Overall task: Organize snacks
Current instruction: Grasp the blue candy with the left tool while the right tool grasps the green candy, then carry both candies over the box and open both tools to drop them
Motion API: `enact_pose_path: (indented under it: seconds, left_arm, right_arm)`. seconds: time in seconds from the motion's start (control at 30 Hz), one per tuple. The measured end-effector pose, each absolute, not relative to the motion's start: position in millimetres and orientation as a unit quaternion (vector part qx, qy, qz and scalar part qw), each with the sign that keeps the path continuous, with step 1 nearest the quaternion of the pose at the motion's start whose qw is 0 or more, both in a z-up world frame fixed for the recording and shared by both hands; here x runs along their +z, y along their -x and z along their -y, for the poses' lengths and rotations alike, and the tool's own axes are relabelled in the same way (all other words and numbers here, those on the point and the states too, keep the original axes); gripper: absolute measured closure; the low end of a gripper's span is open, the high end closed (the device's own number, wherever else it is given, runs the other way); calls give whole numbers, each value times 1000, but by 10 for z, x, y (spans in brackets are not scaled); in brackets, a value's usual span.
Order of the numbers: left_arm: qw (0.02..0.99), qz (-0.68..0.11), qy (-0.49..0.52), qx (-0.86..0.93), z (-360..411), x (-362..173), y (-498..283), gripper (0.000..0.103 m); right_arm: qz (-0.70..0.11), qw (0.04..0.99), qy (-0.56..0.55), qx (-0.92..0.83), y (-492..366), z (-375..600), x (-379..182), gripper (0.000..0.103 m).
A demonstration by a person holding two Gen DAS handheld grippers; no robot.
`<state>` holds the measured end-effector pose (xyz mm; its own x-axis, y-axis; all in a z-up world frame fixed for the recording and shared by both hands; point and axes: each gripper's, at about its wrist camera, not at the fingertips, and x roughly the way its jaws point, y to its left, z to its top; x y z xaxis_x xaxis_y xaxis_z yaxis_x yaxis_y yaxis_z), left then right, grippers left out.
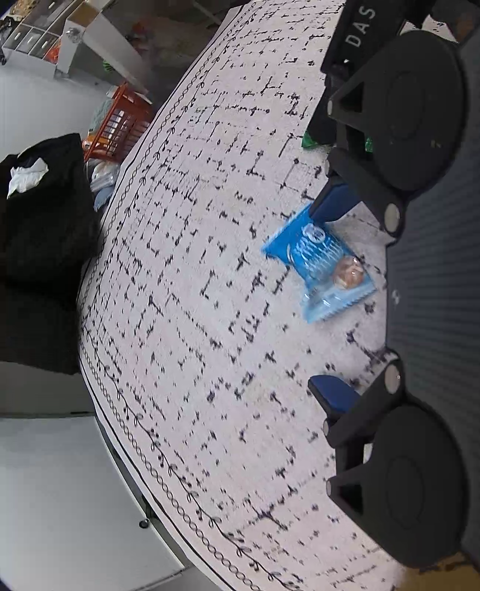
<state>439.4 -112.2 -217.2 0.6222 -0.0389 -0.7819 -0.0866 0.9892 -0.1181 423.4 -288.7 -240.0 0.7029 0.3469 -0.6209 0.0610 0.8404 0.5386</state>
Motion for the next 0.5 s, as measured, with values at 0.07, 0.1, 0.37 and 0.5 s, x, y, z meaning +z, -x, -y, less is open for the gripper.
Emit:
enact_pose_path:
  seconds: [0.07, 0.1, 0.37, 0.5]
  left_arm:
    - [899, -433, 67, 10, 1158, -2194, -4427, 12]
    - [899, -433, 65, 10, 1173, -2206, -4441, 12]
    - [903, -425, 58, 10, 1223, -2252, -4456, 47]
    - [896, -437, 79, 11, 1169, -2172, -4455, 74]
  right_arm:
    - [-378, 881, -272, 81, -4228, 2895, -2400, 74]
    - [-380, 881, -272, 80, -4228, 2896, -2397, 74]
    - [-387, 878, -270, 80, -4246, 2898, -2376, 74]
    - [-392, 878, -261, 91, -4251, 2839, -2343, 74]
